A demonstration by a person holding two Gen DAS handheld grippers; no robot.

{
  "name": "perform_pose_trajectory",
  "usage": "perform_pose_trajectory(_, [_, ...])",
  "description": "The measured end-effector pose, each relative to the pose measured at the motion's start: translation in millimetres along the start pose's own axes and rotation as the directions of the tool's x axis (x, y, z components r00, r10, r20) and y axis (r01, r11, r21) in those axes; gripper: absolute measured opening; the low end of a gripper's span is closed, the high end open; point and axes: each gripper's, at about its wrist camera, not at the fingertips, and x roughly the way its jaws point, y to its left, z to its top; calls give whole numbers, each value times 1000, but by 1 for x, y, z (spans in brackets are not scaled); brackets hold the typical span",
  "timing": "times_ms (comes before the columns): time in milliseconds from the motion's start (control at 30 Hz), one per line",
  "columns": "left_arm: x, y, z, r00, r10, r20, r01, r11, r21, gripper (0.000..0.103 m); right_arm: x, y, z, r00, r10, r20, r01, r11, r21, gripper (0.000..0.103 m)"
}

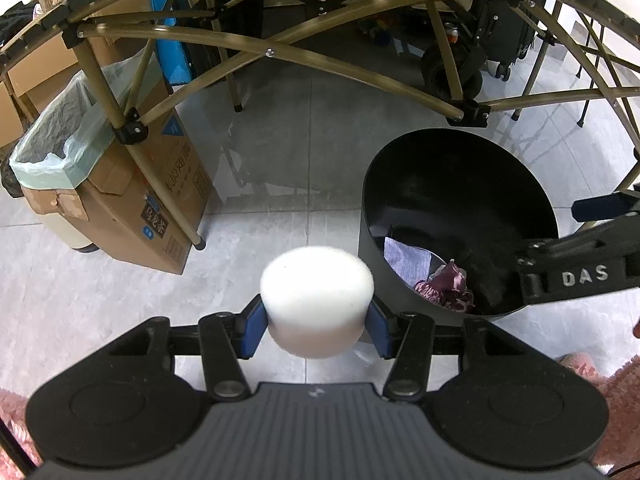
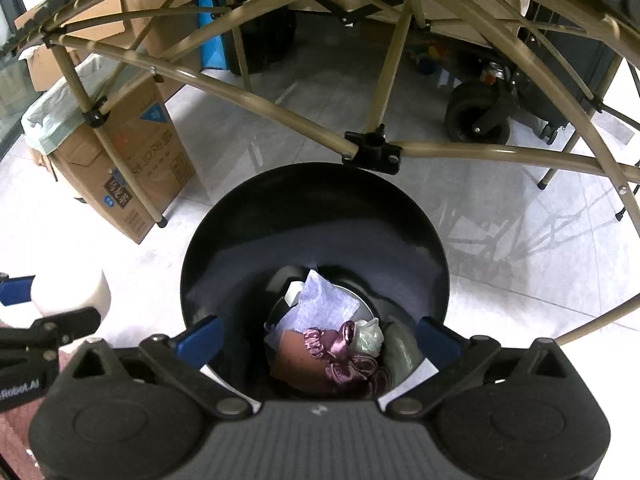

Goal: Collect trash
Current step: 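Move the left tool over the bin and open it to drop the sponge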

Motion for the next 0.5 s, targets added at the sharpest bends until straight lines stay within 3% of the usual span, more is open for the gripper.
perform_pose_trajectory(500, [-19, -19, 3, 999, -14, 46, 12, 999, 45, 53, -53, -19, -26, 998, -9, 61, 8, 1000, 9, 103])
